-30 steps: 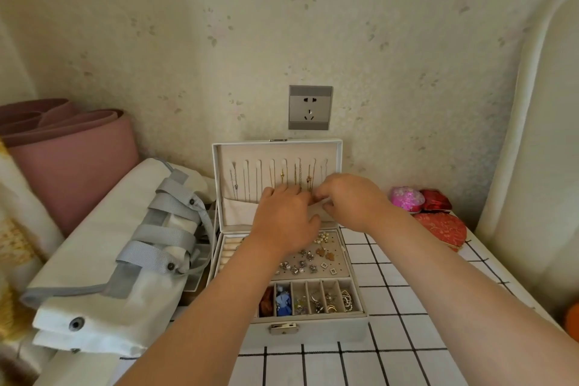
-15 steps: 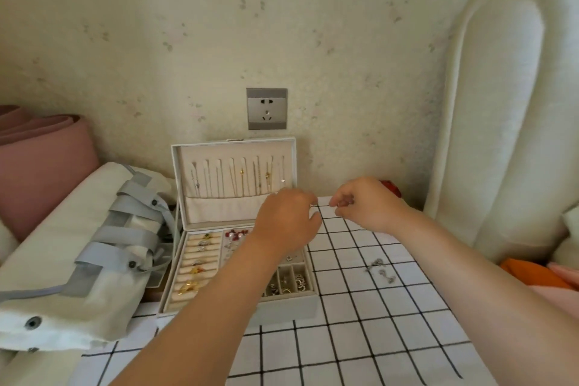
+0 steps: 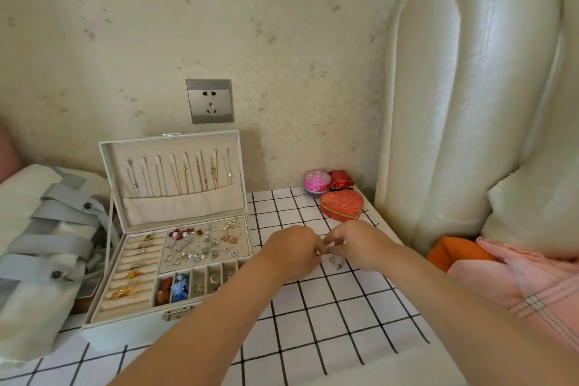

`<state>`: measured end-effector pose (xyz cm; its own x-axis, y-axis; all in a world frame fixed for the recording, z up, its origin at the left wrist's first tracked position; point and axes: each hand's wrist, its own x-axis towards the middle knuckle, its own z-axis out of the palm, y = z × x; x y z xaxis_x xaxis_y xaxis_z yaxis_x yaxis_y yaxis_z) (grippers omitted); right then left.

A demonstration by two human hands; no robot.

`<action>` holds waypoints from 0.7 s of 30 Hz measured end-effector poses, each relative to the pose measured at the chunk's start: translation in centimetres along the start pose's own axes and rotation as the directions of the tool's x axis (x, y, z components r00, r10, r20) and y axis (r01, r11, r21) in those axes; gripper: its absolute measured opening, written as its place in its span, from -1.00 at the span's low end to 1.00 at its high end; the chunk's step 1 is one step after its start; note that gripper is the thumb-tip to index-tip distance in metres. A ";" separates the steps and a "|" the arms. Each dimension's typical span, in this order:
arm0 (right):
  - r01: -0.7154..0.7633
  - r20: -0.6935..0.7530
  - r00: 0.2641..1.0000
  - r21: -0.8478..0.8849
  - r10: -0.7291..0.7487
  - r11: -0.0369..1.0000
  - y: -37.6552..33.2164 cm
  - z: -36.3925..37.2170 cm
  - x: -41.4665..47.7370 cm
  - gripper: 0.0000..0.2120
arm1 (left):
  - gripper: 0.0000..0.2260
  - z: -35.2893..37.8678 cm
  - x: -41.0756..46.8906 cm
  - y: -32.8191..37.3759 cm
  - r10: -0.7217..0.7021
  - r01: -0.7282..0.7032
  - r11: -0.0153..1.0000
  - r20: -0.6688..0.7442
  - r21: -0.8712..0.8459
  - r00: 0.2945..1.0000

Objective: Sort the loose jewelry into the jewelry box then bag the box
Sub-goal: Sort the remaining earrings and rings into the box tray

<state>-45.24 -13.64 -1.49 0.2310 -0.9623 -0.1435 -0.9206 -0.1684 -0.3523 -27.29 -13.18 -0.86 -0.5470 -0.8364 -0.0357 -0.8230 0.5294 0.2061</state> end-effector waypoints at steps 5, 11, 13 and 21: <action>-0.023 0.003 1.000 -0.019 0.023 1.000 -0.3 0.0 0.7 -0.75 | -0.79 0.4 0.1 -0.7 -0.007 0.008 1.000 0.019 -0.026 1.000; -0.032 -0.010 0.999 0.104 0.033 0.994 0.0 0.0 1.6 -0.85 | -0.85 0.0 0.1 -1.6 -0.063 0.071 0.991 0.068 -0.114 0.996; -0.017 -0.025 0.999 0.160 0.022 0.987 -0.1 0.0 1.7 -0.80 | -0.81 -0.1 0.2 -1.8 -0.079 0.088 0.989 0.087 -0.115 0.993; -0.090 0.026 0.996 0.433 0.087 0.897 -0.3 -0.9 1.7 -0.84 | -0.80 -0.2 0.2 -2.2 -0.081 0.093 0.975 0.067 -0.200 0.994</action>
<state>-44.87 -15.40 -0.78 0.1577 -0.9675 -0.1975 -0.7105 0.0277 -0.7031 -25.54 -14.59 -1.14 -0.4880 -0.8649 -0.1178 -0.8225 0.4105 0.3936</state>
